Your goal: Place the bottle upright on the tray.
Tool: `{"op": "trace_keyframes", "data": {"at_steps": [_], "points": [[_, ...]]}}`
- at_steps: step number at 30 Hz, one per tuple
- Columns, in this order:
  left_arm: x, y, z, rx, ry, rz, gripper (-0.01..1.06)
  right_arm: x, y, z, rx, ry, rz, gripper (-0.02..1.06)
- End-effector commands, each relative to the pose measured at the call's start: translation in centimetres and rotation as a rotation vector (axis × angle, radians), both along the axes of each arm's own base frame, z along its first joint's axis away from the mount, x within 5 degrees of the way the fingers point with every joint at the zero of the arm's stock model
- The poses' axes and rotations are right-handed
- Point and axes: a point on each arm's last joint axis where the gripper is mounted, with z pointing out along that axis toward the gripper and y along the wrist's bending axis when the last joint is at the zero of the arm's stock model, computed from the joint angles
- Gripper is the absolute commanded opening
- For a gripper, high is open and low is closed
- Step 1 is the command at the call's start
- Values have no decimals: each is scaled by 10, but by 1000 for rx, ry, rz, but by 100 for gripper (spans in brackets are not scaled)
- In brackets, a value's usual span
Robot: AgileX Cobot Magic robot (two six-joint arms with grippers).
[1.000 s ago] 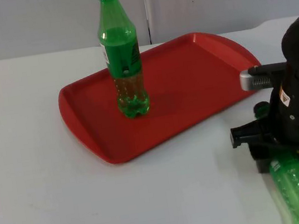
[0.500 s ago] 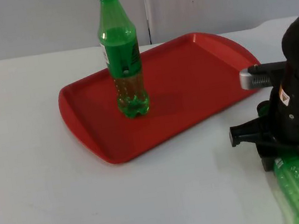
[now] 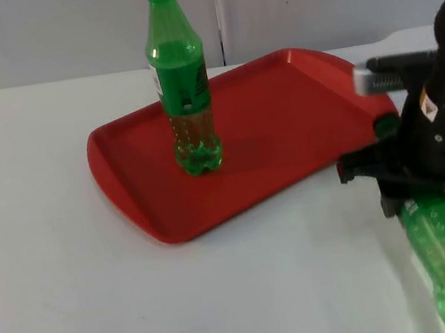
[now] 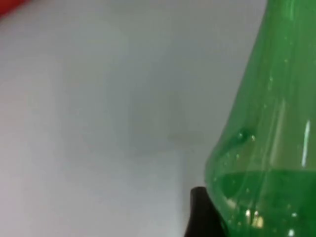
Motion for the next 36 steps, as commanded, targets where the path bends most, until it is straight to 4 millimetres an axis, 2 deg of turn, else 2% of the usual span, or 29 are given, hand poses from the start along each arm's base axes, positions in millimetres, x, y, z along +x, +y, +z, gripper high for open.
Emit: {"op": "trace_keyframes", "data": {"at_steps": [1, 6, 7, 8, 9, 12, 13, 17, 18, 23, 28, 36], "points": [[0, 0, -1, -1, -1, -4, 105, 0, 2, 15, 17, -47, 26, 0], [0, 0, -1, -1, -1, -4, 105, -2, -2, 65, 50, -212, 108, 0], [0, 0, -1, -1, -1, -4, 105, -2, -2, 65, 50, -212, 108, 0], [0, 0, -1, -1, -1, -4, 105, -4, -4, 81, 56, -271, 134, 0], [0, 0, -1, -1, -1, -4, 105, -4, -4, 85, 59, -288, 141, 0], [0, 0, -1, -1, -1, -4, 105, -9, -8, 119, 90, -426, 199, 0], [0, 0, -1, -1, -1, -4, 105, -9, -8, 119, 90, -426, 199, 0], [0, 0, -1, -1, -1, -4, 105, -21, -10, 167, 171, -642, 302, 0], [0, 0, -1, -1, -1, -4, 105, -21, -10, 167, 171, -642, 302, 0], [0, 0, -1, -1, -1, -4, 105, -39, -15, 220, 199, -931, 454, 0], [0, 0, -1, -1, -1, -4, 105, -47, -19, 237, 146, -1040, 536, 0], [0, 0, -1, -1, -1, -4, 105, -44, -14, 235, 102, -1084, 617, 0]]}}
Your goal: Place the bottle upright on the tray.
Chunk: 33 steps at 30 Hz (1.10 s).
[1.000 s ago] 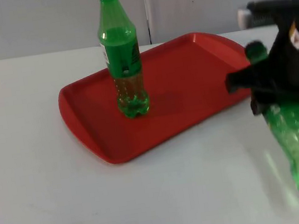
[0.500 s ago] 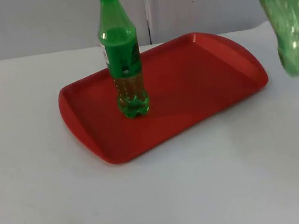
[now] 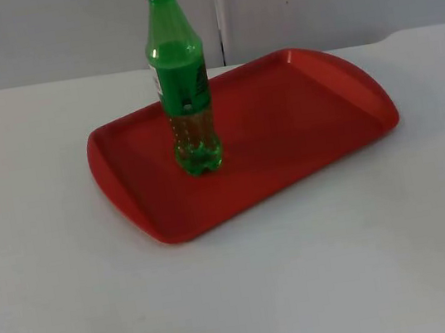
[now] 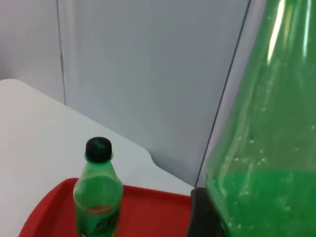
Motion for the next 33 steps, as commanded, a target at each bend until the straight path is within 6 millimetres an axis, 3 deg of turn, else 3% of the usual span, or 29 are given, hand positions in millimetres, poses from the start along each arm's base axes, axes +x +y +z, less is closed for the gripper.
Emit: {"op": "trace_keyframes", "data": {"at_steps": [1, 11, 17, 21, 24, 33], "points": [[0, 0, -1, -1, -1, -4, 105, 1, 5, 2, -6, -49, 49, 0], [0, 0, -1, -1, -1, -4, 105, 42, -7, -20, 169, -30, 30, 0], [0, 0, -1, -1, -1, -4, 105, 68, -11, -35, 255, -122, 117, 0], [0, 0, -1, -1, -1, -4, 105, 82, -10, -55, 245, -139, 147, 0], [0, 0, -1, -1, -1, -4, 105, 101, -6, -82, 162, -128, 151, 0], [0, 0, -1, -1, -1, -4, 105, 134, 9, -104, 261, -162, 189, 0]]}}
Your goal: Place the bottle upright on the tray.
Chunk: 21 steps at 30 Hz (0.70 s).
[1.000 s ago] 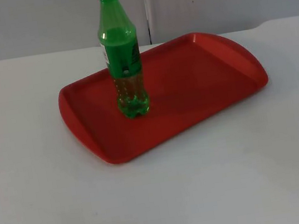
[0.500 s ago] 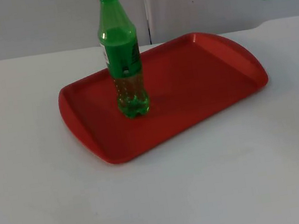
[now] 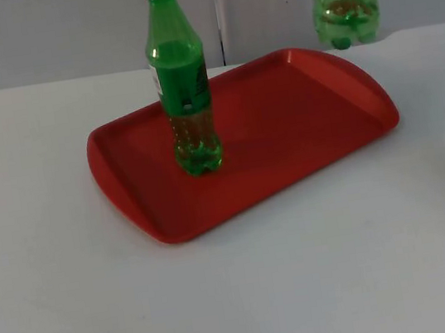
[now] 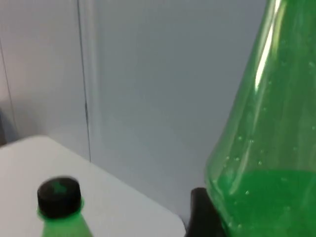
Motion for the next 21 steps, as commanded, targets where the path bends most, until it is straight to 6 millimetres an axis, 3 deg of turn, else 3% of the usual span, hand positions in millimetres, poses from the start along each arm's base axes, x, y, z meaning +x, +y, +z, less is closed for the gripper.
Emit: {"op": "trace_keyframes", "data": {"at_steps": [1, 7, 21], "points": [[0, 0, -1, -1, -1, -4, 105, 6, 0, 5, 79, -53, 2, 0], [0, 0, -1, 1, -1, -3, 105, 27, -2, -12, 205, -58, -87, 0], [0, 1, -1, 7, -4, 1, 105, 67, 14, -44, 146, -123, -66, 0]]}}
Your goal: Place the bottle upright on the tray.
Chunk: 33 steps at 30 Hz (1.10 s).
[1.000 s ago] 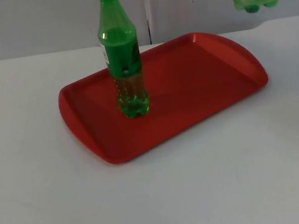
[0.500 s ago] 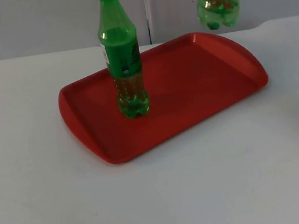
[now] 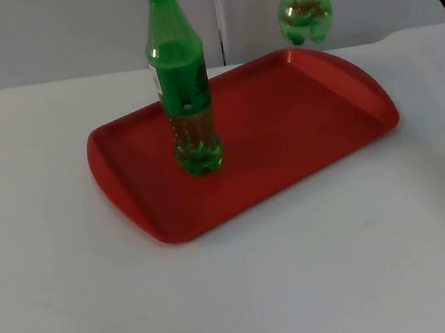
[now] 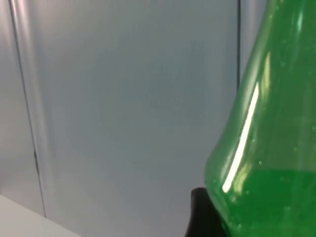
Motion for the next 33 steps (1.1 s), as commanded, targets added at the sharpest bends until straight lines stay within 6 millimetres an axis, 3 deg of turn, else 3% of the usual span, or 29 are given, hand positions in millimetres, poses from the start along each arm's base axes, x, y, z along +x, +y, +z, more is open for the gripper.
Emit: {"op": "trace_keyframes", "data": {"at_steps": [1, 11, 33], "points": [[0, 0, -1, 1, -1, -3, 105, 4, 2, 1, -4, -46, 20, 0], [0, 0, -1, 1, -1, -3, 105, 22, 13, -36, 10, -89, 69, 0], [0, 0, -1, 1, -1, -3, 105, 23, 13, -111, -1, 1, 66, 0]]}}
